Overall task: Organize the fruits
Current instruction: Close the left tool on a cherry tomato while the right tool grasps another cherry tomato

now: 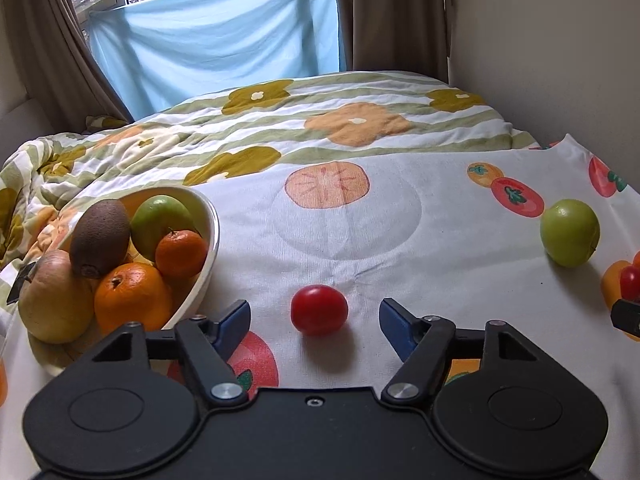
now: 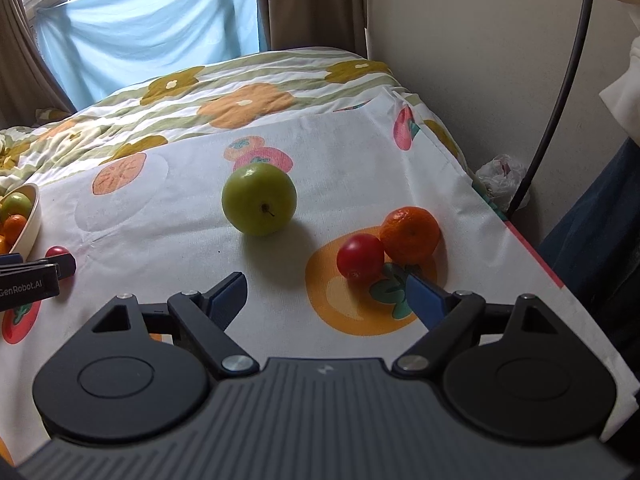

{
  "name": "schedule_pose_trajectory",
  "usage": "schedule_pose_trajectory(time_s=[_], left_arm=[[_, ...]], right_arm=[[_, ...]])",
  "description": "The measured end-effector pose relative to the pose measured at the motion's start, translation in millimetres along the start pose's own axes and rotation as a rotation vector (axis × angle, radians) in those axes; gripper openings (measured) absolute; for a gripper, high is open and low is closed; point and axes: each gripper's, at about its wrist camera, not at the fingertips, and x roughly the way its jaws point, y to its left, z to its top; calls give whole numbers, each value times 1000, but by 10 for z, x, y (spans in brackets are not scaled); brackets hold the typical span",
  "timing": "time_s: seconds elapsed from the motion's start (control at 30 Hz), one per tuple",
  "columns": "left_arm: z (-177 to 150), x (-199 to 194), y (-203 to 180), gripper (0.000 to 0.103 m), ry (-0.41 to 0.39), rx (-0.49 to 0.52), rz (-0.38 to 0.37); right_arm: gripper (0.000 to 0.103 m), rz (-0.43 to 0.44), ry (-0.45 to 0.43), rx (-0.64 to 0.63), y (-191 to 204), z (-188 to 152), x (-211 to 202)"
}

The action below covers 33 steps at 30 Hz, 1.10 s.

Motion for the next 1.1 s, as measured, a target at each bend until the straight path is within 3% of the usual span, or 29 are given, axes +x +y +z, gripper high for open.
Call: schedule_pose_trajectory(time_s=[0.27, 0.4, 1.1], left_arm=[[4, 159, 11, 56, 28, 11, -25], [16, 151, 8, 38, 29, 13, -36], [-22, 99, -26, 37, 28, 11, -50]], right_arm=[[97, -26, 14, 31, -10, 5, 105], [88, -31, 21, 35, -7, 10, 143], [67, -84, 54, 9, 19, 120, 326]])
